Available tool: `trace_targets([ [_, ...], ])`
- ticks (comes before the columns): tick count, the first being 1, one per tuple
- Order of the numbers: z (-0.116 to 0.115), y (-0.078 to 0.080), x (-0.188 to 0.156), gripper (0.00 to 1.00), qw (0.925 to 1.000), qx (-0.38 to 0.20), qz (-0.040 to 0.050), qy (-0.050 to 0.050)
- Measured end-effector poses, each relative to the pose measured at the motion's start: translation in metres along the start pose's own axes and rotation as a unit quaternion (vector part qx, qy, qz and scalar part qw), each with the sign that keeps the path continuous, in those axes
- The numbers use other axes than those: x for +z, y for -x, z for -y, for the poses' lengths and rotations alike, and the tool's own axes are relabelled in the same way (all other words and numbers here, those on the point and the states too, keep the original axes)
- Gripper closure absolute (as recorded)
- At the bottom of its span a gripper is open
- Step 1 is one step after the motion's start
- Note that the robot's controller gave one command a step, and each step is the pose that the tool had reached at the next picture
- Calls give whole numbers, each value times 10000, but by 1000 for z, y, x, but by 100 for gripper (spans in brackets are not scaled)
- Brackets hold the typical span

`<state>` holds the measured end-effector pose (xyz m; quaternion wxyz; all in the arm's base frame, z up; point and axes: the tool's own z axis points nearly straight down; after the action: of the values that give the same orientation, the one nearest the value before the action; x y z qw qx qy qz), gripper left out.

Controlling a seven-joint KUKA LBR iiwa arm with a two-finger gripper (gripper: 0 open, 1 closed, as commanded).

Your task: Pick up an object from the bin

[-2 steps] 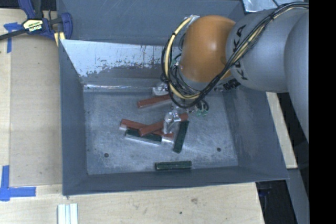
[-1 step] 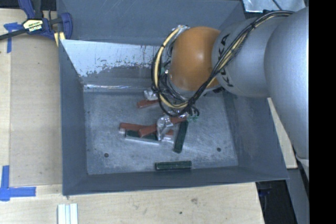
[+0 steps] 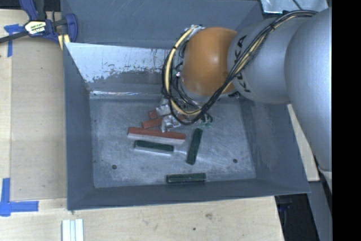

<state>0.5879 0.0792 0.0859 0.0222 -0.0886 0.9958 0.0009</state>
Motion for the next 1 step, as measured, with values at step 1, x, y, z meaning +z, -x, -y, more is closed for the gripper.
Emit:
trace_targets([
  [1,0,0,0,100,10000,0,-6,0],
])
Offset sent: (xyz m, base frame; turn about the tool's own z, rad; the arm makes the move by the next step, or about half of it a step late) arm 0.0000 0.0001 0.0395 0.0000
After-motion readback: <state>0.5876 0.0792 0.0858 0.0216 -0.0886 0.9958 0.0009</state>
